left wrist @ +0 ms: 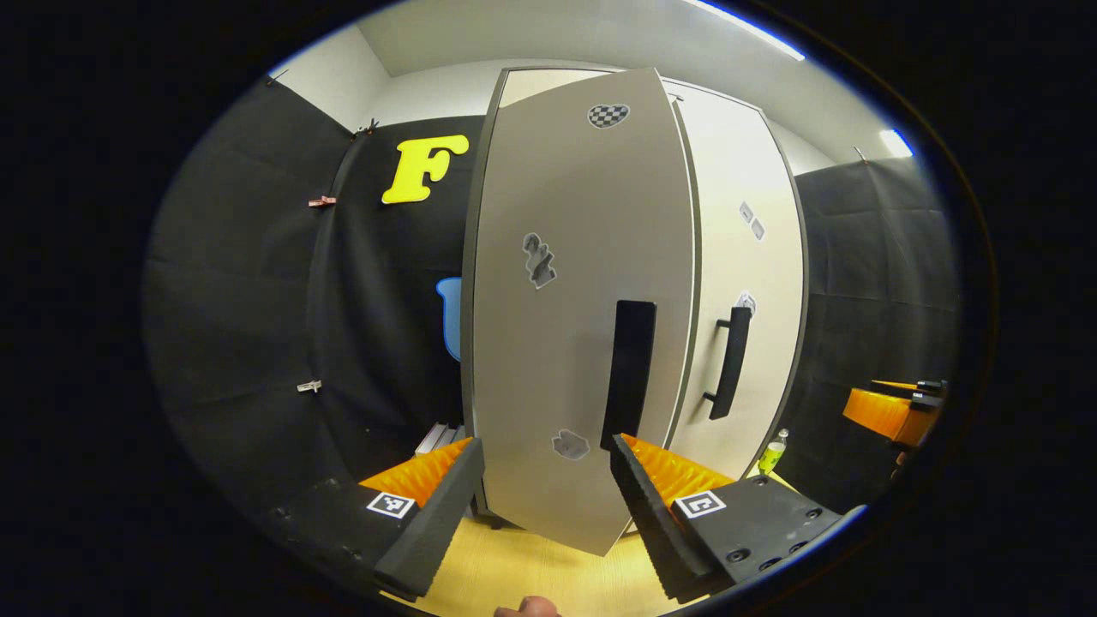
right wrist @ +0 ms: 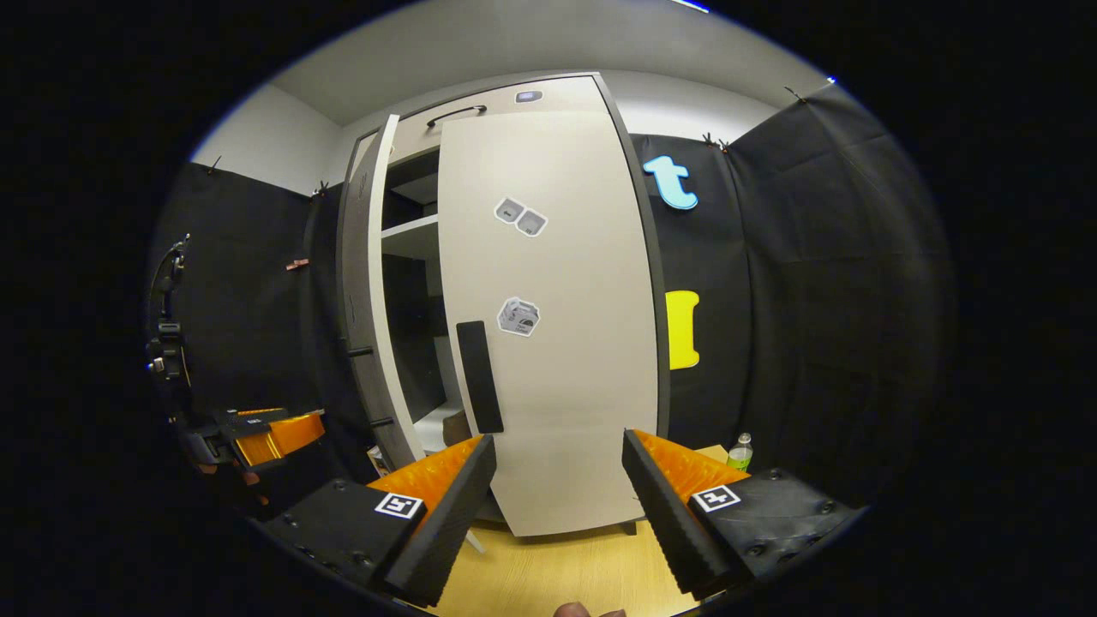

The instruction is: Grab one shoe with the right hand and put it into the shoe cabinet, grab the other shoe with the left hand and put it into the shoe cabinet; then close the right door with the right hand and the left door with the left hand.

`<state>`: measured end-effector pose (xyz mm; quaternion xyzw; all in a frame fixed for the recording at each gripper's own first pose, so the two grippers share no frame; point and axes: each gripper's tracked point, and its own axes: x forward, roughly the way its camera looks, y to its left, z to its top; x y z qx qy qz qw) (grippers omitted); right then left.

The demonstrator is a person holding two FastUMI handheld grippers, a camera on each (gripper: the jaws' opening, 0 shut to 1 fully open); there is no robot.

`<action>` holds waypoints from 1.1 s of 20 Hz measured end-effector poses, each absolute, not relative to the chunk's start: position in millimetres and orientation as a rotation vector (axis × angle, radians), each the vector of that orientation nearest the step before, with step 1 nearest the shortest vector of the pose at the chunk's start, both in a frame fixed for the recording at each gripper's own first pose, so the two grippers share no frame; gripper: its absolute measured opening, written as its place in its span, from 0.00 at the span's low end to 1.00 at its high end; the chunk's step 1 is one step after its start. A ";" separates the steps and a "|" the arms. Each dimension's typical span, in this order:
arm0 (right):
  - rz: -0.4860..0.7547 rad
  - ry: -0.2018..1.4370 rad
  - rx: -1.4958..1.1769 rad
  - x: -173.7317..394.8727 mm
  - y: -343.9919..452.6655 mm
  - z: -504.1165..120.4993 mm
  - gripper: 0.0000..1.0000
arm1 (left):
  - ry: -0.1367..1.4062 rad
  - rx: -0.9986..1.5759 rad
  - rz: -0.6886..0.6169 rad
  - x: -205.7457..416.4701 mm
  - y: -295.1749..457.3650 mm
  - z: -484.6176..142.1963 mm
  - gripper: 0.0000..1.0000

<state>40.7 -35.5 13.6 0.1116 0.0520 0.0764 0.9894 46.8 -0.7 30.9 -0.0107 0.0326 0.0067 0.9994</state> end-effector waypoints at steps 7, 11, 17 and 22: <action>0.147 0.109 0.192 39.6 -25.2 12.3 0.98 | 0.057 0.030 0.026 31.9 2.4 32.8 0.95; 0.138 0.105 0.161 38.4 -22.5 14.6 0.98 | 0.052 0.050 0.021 27.5 -1.4 33.8 0.95; 0.134 0.108 0.139 38.0 -19.4 13.2 0.98 | 0.058 0.074 0.014 26.8 -7.0 28.4 0.95; 0.134 0.109 0.127 38.3 -17.6 12.2 0.98 | 0.061 0.071 0.016 29.0 -6.7 27.5 0.94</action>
